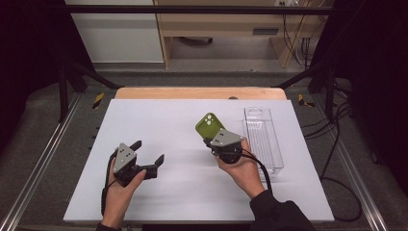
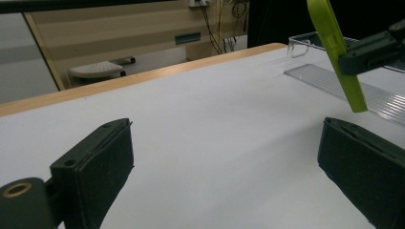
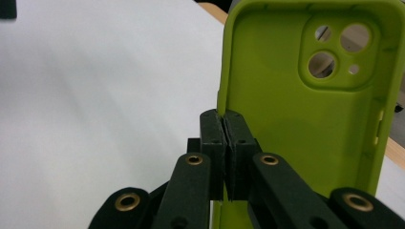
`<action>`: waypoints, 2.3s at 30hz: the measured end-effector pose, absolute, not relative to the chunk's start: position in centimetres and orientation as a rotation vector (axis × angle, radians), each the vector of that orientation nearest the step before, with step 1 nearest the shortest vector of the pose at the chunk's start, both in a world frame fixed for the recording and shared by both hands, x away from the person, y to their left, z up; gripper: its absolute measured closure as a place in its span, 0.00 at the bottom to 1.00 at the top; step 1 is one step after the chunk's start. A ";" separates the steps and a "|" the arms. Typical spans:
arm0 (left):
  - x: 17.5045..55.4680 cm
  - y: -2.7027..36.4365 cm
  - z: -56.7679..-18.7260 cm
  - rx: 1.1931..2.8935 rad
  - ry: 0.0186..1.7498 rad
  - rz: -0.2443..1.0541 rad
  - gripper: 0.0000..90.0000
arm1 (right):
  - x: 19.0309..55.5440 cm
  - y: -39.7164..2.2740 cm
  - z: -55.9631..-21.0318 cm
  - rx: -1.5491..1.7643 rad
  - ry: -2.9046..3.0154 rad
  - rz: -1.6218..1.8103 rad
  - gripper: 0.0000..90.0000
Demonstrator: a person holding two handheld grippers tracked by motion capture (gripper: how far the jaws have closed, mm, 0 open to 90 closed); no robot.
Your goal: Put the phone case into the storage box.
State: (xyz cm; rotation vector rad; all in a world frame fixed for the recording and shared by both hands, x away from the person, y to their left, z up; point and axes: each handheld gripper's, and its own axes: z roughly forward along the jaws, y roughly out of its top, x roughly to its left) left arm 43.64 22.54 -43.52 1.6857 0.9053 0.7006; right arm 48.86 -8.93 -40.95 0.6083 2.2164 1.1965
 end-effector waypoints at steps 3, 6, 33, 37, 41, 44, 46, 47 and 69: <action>43.6 22.7 -44.0 1.680 0.923 0.699 0.05 | 49.3 -9.2 -40.6 0.654 2.179 1.240 0.98; 43.5 23.0 -44.2 1.666 0.940 0.699 0.05 | 49.8 -9.7 -40.1 0.707 2.130 1.283 0.98; 43.5 24.5 -44.9 1.608 0.986 0.716 0.05 | 51.8 -14.8 -35.8 0.969 1.789 1.410 0.98; 43.5 24.5 -45.0 1.604 0.997 0.716 0.05 | 51.9 -15.0 -35.6 0.983 1.767 1.421 0.98; 43.4 24.6 -45.1 1.599 1.002 0.713 0.05 | 52.1 -15.3 -35.6 1.002 1.744 1.423 0.98; 43.4 24.6 -45.1 1.597 1.001 0.716 0.05 | 52.3 -15.8 -35.6 1.026 1.720 1.423 0.98; 43.4 24.6 -45.1 1.596 1.002 0.716 0.05 | 52.4 -15.9 -35.7 1.039 1.711 1.424 0.98; 43.4 24.7 -45.1 1.593 1.004 0.724 0.05 | 52.7 -16.3 -35.7 1.065 1.692 1.426 0.98; 43.3 24.8 -45.1 1.574 0.999 0.730 0.05 | 56.1 -19.4 -37.4 1.245 1.567 1.369 0.98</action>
